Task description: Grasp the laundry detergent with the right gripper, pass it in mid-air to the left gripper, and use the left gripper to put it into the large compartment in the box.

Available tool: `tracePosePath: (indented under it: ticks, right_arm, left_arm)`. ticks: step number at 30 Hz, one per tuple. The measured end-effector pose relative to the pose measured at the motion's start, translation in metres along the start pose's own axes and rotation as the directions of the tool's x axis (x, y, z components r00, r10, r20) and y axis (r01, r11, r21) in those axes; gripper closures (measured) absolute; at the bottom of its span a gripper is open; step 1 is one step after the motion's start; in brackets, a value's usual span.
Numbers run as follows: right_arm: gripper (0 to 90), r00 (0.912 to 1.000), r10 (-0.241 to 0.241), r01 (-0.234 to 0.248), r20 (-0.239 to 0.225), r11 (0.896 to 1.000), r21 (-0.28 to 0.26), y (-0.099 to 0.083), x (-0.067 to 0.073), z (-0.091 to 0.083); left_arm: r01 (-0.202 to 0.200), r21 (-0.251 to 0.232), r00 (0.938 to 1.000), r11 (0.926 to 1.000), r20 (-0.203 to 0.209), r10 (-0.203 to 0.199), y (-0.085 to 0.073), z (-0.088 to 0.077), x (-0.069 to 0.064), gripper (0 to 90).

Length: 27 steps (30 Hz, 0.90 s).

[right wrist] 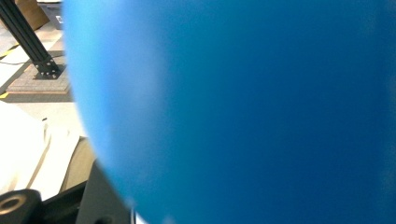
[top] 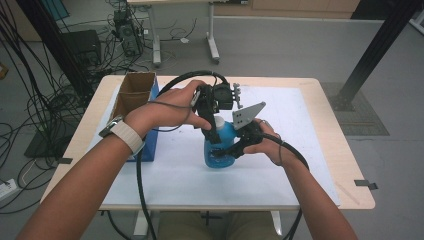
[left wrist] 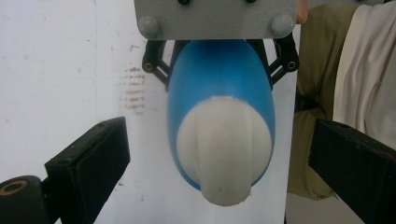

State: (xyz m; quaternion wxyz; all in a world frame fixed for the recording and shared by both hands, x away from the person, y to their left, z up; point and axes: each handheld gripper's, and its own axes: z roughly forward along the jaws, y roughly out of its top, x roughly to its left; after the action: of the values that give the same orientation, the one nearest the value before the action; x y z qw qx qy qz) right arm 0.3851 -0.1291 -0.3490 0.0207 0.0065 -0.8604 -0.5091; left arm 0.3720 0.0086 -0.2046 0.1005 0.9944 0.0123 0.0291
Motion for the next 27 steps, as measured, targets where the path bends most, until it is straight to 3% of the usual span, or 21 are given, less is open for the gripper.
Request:
tracePosePath:
  ticks: [27]
  right_arm:
    - [43.1,1.0,0.004,-0.004,-0.004,1.0,0.002,-0.0003,0.0007,0.0004]
  left_arm:
    - [-0.003,0.001,1.0,1.0,-0.001,0.003,-0.0004,0.0,-0.0016,5.9]
